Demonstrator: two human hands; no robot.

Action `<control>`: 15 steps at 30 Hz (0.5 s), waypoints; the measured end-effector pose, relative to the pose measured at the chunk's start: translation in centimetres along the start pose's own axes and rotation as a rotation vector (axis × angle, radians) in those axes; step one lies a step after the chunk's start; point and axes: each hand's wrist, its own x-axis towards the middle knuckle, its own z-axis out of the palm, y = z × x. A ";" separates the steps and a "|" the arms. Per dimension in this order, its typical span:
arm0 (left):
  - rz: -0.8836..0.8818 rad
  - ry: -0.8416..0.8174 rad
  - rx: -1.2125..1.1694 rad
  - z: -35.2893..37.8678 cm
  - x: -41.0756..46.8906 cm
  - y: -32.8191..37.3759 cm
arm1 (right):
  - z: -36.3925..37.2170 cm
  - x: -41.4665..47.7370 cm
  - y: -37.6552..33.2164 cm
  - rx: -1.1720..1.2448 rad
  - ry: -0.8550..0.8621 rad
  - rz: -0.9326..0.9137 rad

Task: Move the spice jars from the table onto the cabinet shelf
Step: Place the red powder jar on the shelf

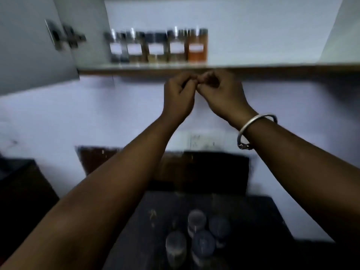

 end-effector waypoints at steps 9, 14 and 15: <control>-0.295 -0.091 -0.025 -4.5 -27.1 -6.1 | 9.2 -26.2 7.6 0.281 -0.095 0.278; -0.457 -0.185 0.067 -6.3 -36.6 -11.0 | 12.9 -34.3 12.0 0.169 -0.310 0.352; -0.502 -0.214 0.110 -6.6 -38.0 -12.0 | 13.6 -35.2 12.9 0.127 -0.344 0.368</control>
